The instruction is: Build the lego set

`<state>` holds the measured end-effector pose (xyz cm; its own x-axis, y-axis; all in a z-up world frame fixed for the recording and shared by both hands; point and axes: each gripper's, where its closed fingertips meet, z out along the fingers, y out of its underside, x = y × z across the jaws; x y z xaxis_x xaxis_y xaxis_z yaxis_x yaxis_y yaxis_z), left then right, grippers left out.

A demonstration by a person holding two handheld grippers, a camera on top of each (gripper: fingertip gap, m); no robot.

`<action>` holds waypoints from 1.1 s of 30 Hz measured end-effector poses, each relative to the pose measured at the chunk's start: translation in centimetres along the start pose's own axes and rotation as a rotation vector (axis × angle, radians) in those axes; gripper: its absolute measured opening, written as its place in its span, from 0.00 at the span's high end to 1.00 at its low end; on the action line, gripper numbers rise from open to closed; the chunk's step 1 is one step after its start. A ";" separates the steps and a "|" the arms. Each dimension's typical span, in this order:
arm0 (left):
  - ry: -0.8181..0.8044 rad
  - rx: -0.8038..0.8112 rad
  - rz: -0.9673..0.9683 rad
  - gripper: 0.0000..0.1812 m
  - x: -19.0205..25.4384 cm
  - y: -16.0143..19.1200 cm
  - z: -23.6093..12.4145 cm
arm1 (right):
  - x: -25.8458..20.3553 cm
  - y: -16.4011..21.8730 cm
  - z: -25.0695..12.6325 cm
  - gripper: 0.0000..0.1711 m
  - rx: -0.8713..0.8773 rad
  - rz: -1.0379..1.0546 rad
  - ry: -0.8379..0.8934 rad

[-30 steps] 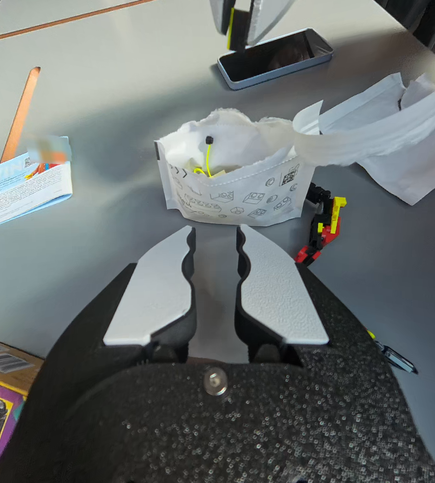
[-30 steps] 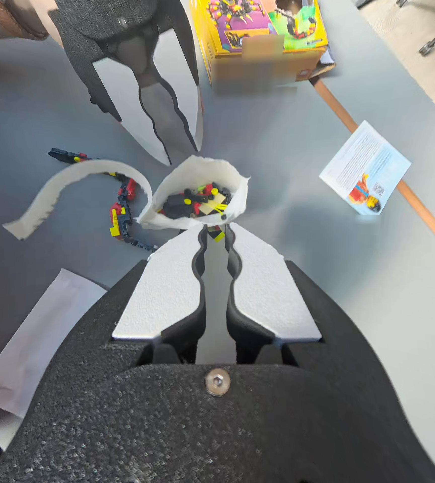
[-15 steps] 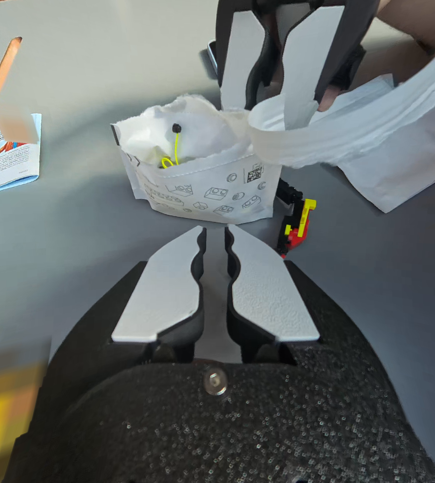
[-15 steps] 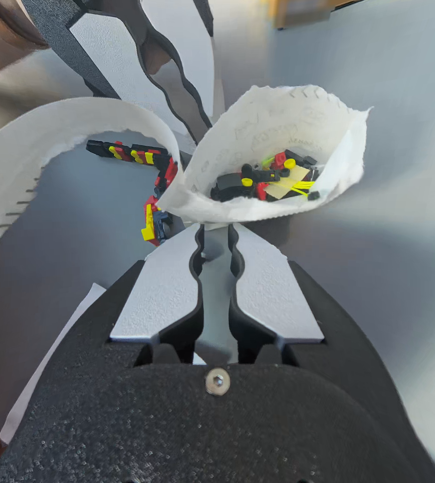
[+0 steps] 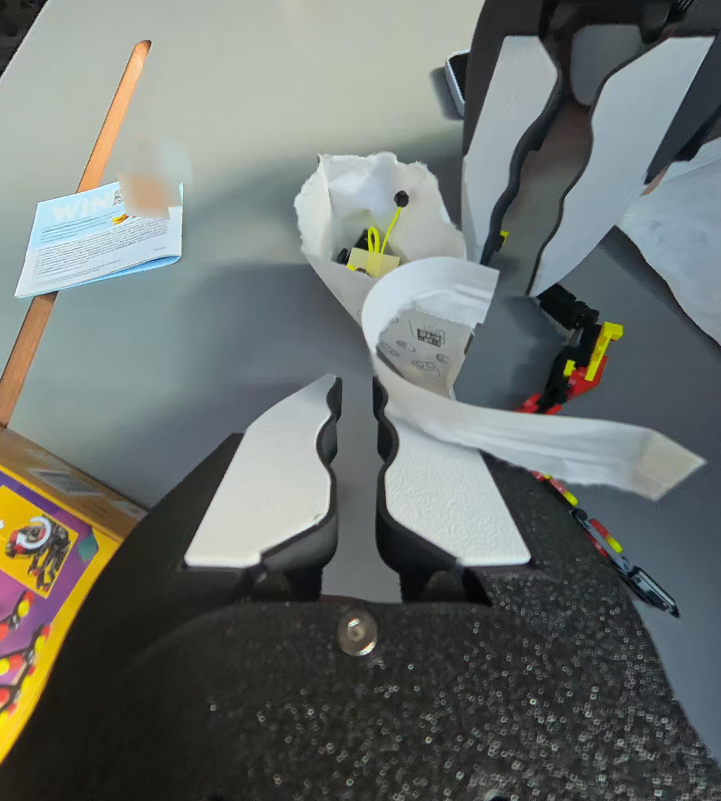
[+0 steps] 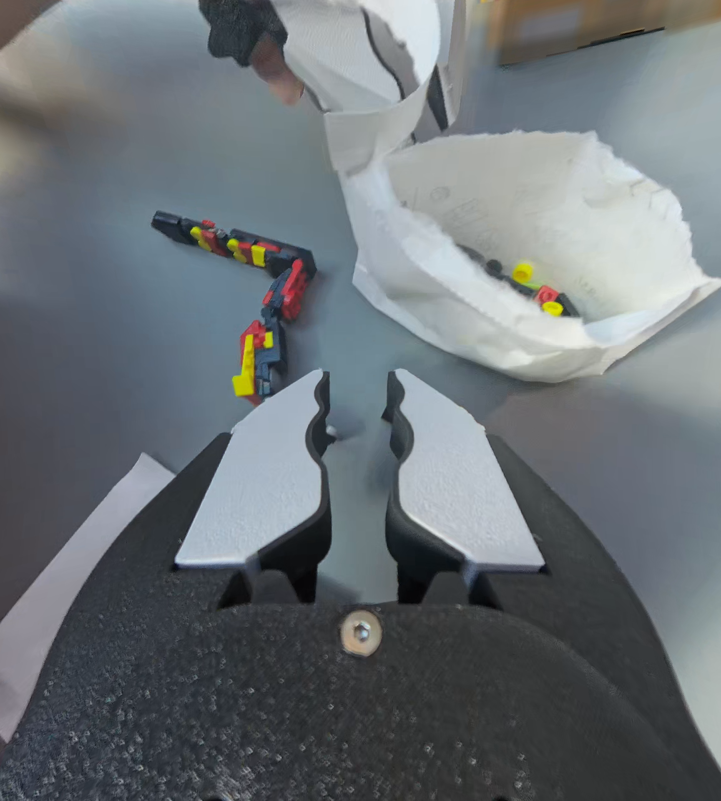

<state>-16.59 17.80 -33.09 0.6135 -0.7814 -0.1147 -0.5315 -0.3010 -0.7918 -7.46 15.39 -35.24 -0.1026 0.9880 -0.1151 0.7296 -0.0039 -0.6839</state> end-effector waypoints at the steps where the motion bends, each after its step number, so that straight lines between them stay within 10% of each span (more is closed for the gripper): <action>1: -0.031 -0.020 -0.003 0.93 0.2 0.7 -1.2 | -0.7 0.8 -0.7 0.85 0.003 -0.035 -0.015; 6: 0.045 -0.024 -0.010 0.91 6.6 2.6 -5.3 | -3.0 2.8 -1.1 0.80 0.024 -0.228 -0.062; 16: 0.207 -0.175 0.306 0.80 11.8 0.5 3.1 | -4.9 2.2 2.6 0.95 -0.070 -0.409 -0.169; 24: 0.388 -0.265 0.402 0.86 13.1 1.5 2.7 | -6.5 2.2 2.7 0.95 -0.069 -0.508 -0.156; 33: 0.199 -0.256 0.237 0.89 12.0 1.9 2.5 | -2.5 0.5 -0.2 0.95 0.085 -0.076 0.006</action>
<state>-8.83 9.23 -37.43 0.3446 -0.9286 -0.1376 -0.7883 -0.2066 -0.5796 -6.69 12.93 -35.20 -0.1513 0.9869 -0.0563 0.6602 0.0585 -0.7488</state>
